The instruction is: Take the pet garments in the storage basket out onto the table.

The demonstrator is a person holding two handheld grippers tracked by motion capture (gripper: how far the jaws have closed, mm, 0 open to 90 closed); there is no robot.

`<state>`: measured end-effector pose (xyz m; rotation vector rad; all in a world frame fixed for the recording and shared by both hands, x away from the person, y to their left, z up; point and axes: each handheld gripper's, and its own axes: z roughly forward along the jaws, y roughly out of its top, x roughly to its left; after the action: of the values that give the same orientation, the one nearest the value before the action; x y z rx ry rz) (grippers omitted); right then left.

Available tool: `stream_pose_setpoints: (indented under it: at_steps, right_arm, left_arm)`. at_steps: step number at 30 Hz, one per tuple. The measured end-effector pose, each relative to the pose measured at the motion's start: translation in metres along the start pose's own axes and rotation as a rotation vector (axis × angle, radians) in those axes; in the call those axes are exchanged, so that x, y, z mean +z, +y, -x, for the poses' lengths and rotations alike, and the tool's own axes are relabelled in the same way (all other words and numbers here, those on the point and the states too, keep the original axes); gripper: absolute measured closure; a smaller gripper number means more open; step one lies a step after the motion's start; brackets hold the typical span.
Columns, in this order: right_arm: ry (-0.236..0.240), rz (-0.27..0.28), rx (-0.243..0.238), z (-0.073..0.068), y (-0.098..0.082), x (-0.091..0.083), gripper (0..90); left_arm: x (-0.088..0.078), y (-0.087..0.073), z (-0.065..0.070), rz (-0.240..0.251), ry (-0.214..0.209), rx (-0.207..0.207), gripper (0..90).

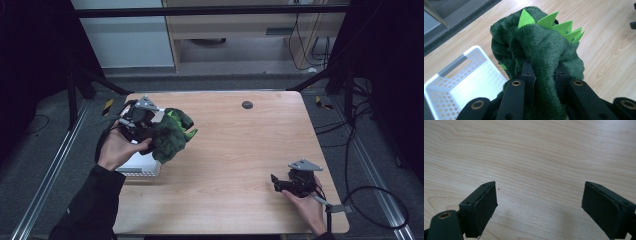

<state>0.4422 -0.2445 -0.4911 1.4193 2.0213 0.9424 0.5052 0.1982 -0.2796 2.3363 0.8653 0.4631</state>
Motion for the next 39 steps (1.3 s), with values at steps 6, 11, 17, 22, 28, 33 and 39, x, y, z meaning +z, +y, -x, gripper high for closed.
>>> stream_pose_setpoints:
  at_steps: [6, 11, 17, 22, 28, 33, 39]
  right_arm:
    - [-0.002, -0.001, 0.001, -0.001, 0.0, 0.0, 12.7]
    - [-0.003, -0.001, 0.001, 0.0, 0.0, 0.0, 12.7]
    - [-0.001, -0.003, 0.004, -0.001, 0.0, 0.0, 12.6]
    - [-0.004, 0.001, -0.002, 0.0, 0.0, 0.0, 12.6]
    - [-0.003, 0.0, 0.004, -0.001, 0.0, 0.0, 12.5]
    - [-0.005, 0.0, 0.003, 0.0, 0.0, 0.0, 12.5]
    - [-0.006, 0.001, 0.001, -0.001, 0.001, 0.0, 12.5]
  left_arm:
    - [0.013, 0.008, 0.01, 0.001, -0.028, 0.016, 75.0]
    - [0.026, 0.016, 0.019, -0.004, -0.053, 0.039, 75.1]
    - [0.037, 0.022, 0.027, -0.015, -0.073, 0.063, 75.1]
    - [0.048, 0.027, 0.033, -0.024, -0.09, 0.074, 75.1]
    - [0.061, 0.031, 0.039, -0.044, -0.109, 0.088, 75.0]
    - [0.073, 0.034, 0.043, -0.071, -0.119, 0.099, 75.0]
    - [0.085, 0.037, 0.05, -0.094, -0.125, 0.119, 75.0]
